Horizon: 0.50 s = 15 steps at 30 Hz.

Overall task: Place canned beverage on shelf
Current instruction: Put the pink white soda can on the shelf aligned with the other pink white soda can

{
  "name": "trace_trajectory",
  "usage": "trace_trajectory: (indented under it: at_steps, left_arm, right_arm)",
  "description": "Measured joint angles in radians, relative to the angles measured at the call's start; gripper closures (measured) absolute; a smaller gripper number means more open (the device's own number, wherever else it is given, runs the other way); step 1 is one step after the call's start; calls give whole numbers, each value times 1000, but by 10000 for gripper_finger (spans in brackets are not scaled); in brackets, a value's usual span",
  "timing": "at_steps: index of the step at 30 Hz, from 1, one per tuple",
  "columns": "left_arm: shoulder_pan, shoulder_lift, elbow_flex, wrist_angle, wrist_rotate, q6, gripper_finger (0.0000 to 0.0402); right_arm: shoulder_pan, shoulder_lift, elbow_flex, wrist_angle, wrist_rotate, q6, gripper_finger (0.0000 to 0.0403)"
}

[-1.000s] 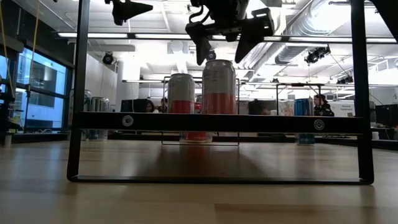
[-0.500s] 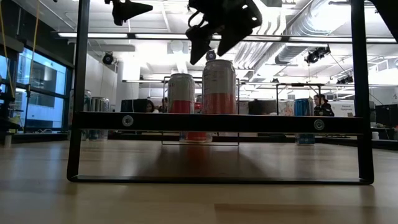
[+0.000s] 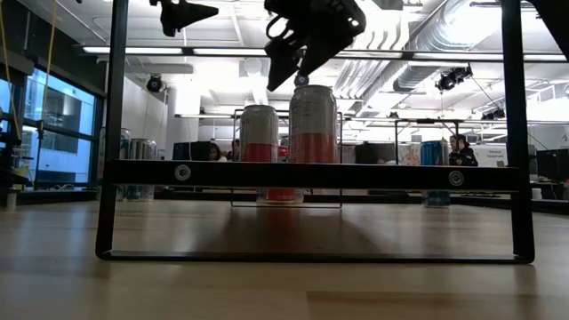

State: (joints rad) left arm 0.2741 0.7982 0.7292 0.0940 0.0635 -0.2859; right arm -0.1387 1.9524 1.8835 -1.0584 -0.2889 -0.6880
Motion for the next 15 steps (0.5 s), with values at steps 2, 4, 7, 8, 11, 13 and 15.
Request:
trace_trajectory:
  at_steps: [2,4,7,8,11,13,15]
  left_arm:
    - [0,0,0,0,0,0,12]
    - [0,0,0,0,0,0,12]
    - [0,0,0,0,0,0,12]
    - [0,0,0,0,0,0,12]
    - [0,0,0,0,0,0,12]
    - [0,0,0,0,0,0,12]
    - [0,0,0,-1,0,0,12]
  right_arm:
    - [0,0,0,-24,11,-36,18]
    - [-1,0,0,-56,20,-77,18]
    - [-1,1,0,-78,19,-113,18]
    - [-1,5,0,-85,19,-126,18]
    - [-1,26,0,-112,20,-172,18]
    - [-1,42,-1,-115,29,-200,18]
    - [-2,50,-1,-108,53,-209,18]
